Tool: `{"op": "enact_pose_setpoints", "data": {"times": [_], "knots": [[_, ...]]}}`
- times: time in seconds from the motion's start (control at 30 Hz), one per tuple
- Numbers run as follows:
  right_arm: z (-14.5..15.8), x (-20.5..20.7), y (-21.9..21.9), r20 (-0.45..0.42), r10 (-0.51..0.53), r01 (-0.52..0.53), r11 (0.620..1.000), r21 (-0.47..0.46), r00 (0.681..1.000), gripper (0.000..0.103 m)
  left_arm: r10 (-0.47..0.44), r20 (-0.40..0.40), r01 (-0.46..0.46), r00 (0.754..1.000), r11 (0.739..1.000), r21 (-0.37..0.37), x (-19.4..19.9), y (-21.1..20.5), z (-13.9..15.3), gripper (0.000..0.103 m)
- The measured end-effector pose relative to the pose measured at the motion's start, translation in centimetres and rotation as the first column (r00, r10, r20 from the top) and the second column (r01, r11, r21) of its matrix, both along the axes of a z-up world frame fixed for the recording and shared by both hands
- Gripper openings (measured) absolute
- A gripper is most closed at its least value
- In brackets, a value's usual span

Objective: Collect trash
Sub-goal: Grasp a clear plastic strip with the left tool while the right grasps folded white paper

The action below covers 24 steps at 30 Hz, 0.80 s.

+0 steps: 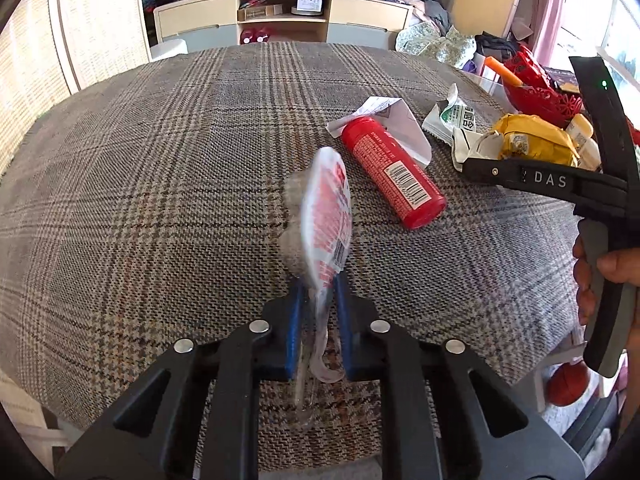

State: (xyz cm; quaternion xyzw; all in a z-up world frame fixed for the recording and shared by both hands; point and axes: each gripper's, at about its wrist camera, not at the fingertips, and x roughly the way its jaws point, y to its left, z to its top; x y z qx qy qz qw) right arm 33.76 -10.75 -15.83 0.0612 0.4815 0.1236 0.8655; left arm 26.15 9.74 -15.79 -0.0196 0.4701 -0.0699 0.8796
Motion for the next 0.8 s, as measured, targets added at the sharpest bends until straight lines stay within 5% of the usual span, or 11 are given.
{"op": "enact_pose_setpoints", "data": {"times": [0.8], "knots": [[3.1,-14.4,-5.1,0.007,0.040,-0.040,0.997,0.072,0.999,0.058,-0.052,0.027,0.053,0.998,0.997,-0.048,-11.6,-6.8,2.2,0.009]]}}
